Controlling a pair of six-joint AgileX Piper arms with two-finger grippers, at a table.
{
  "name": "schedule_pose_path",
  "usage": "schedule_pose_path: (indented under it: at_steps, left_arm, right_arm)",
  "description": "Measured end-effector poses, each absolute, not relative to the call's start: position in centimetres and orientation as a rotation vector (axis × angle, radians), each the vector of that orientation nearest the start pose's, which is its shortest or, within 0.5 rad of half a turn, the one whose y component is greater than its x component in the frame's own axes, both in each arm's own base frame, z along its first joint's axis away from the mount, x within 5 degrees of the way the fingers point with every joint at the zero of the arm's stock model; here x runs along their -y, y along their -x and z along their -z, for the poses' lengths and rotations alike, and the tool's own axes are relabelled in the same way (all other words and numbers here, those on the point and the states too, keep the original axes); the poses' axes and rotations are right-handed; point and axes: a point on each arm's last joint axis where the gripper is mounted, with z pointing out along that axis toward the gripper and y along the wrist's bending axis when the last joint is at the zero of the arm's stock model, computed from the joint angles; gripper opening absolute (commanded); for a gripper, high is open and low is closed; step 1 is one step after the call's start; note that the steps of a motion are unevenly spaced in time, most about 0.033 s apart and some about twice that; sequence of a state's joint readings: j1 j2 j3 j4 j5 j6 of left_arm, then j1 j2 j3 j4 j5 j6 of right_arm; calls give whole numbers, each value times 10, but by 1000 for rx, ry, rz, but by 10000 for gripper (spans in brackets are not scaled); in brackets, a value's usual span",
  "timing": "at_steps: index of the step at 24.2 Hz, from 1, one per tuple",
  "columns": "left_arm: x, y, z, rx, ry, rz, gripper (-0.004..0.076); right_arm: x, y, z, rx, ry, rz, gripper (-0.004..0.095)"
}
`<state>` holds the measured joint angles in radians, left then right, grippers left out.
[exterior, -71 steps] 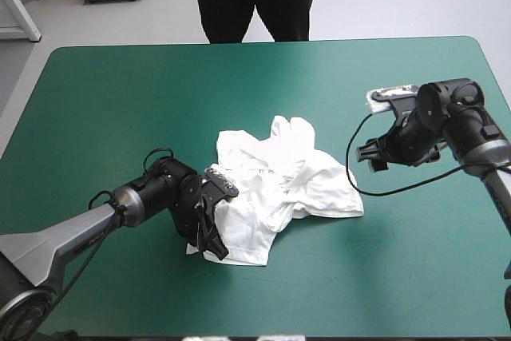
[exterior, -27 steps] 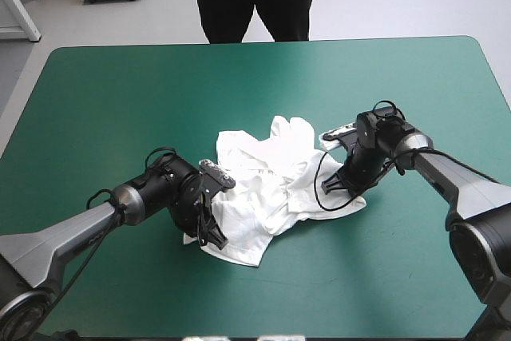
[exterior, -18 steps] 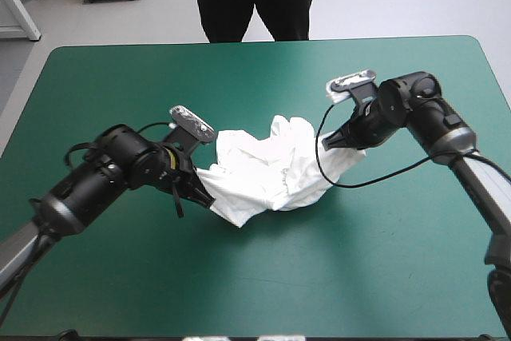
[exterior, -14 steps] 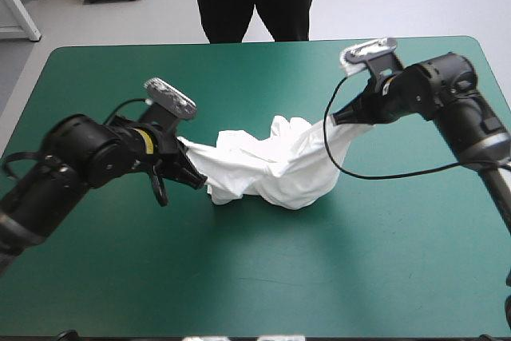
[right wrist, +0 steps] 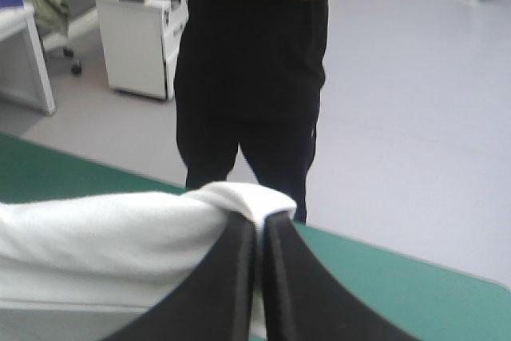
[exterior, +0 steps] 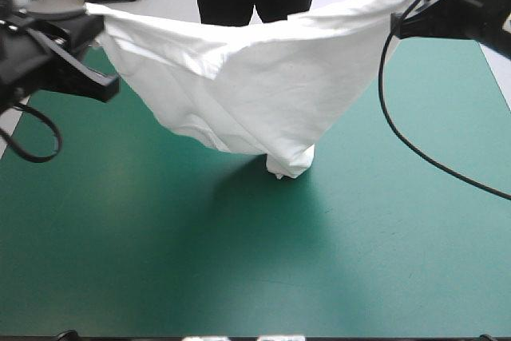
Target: Fold the cloth
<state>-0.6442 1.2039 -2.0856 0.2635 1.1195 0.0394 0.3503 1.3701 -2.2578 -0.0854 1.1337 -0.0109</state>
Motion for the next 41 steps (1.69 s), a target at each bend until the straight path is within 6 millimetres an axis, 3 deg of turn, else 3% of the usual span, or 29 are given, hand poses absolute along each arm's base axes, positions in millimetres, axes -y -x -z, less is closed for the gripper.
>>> schedule_pose_path:
  at_steps: [4, 8, 15, 18, 22, 26, 30, 32, 36, 39, 41]
  left_arm:
    - [51, -100, -643, -1416, -452, 194, -9]
    - [40, -76, -663, -1280, -447, 262, -9]
    - [37, -61, -671, -1213, -469, 324, -9]
    - [37, -61, -670, -1220, -477, 322, -9]
    - [36, -68, -664, -1304, -459, 283, -9]
    - [46, -102, -643, -1510, -414, 168, -9]
    - [74, -157, -605, -1726, -426, -1, -9]
    - [99, -204, -565, -1874, -441, -157, -9]
    - [131, -265, -503, -2019, -485, -339, -9]
    - [138, -313, -463, -2090, -470, -371, -9]
    - [130, -340, -442, -2148, -429, -335, -9]
  right_arm:
    - [-49, -152, -642, -1516, 266, -169, -17]
    - [-37, -118, -662, -1361, 251, -180, -17]
    - [-19, -67, -675, -1240, 229, -184, -17]
    - [-16, -59, -675, -1237, 227, -185, -17]
    - [-18, -63, -669, -1292, 241, -188, -17]
    - [-34, -107, -636, -1510, 289, -167, -17]
    - [-54, -173, -576, -1798, 327, -89, -17]
    - [-68, -220, -531, -1973, 356, -21, -17]
    - [-86, -282, -485, -2093, 399, 69, -17]
    - [-101, -326, -449, -2144, 426, 103, -17]
    - [-109, -347, -427, -2187, 448, 115, -17]
